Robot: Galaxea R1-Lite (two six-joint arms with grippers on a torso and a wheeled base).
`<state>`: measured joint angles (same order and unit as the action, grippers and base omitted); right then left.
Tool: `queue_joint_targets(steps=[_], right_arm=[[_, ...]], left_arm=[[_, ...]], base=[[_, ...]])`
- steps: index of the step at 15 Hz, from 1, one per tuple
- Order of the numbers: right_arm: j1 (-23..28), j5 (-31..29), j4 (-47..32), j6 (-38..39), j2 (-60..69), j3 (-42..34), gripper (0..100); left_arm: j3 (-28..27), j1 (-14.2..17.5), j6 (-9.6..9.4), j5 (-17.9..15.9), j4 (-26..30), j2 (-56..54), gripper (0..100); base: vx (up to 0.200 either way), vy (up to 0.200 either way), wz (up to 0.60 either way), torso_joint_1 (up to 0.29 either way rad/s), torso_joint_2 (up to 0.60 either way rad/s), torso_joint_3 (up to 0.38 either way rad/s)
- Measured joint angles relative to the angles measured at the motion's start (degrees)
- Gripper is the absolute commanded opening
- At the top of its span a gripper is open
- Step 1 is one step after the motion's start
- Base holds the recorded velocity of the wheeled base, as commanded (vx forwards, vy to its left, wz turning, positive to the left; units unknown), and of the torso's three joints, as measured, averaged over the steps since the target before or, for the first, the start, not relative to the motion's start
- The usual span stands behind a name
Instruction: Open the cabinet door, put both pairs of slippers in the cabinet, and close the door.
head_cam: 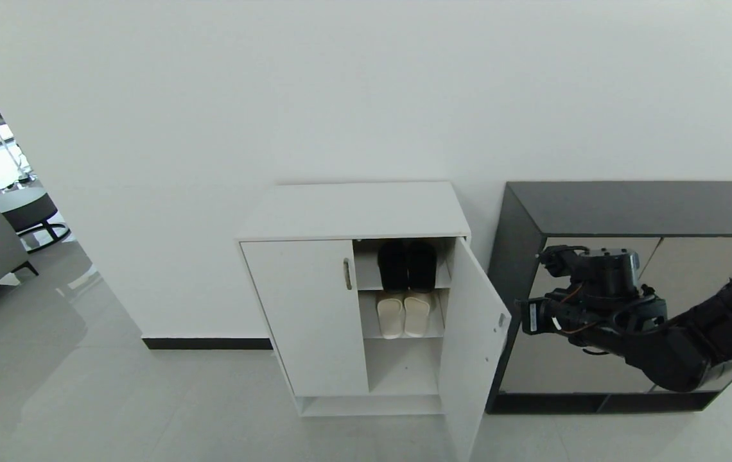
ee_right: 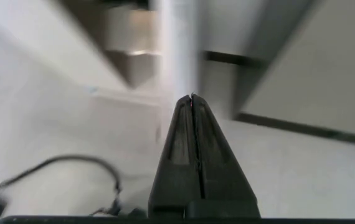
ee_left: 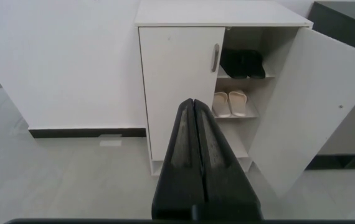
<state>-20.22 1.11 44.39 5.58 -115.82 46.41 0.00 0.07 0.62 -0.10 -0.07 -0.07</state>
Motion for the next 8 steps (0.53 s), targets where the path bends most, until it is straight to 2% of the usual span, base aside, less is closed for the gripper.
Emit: queue_joint_targets(steps=[3,8], right_arm=[[-2.7,0.0,0.0,0.0,3.7,-2.5,0],[-2.9,0.1,1.0,0.0,4.0,-2.9,0]], left_arm=[[0.0,0.0,0.06,0.0,0.0,0.0,0],[0.0,0.0,0.06,0.0,0.0,0.0,0]], base=[[0.0,0.0,0.0,0.0,0.0,0.0],[0.0,0.0,0.0,0.0,0.0,0.0]])
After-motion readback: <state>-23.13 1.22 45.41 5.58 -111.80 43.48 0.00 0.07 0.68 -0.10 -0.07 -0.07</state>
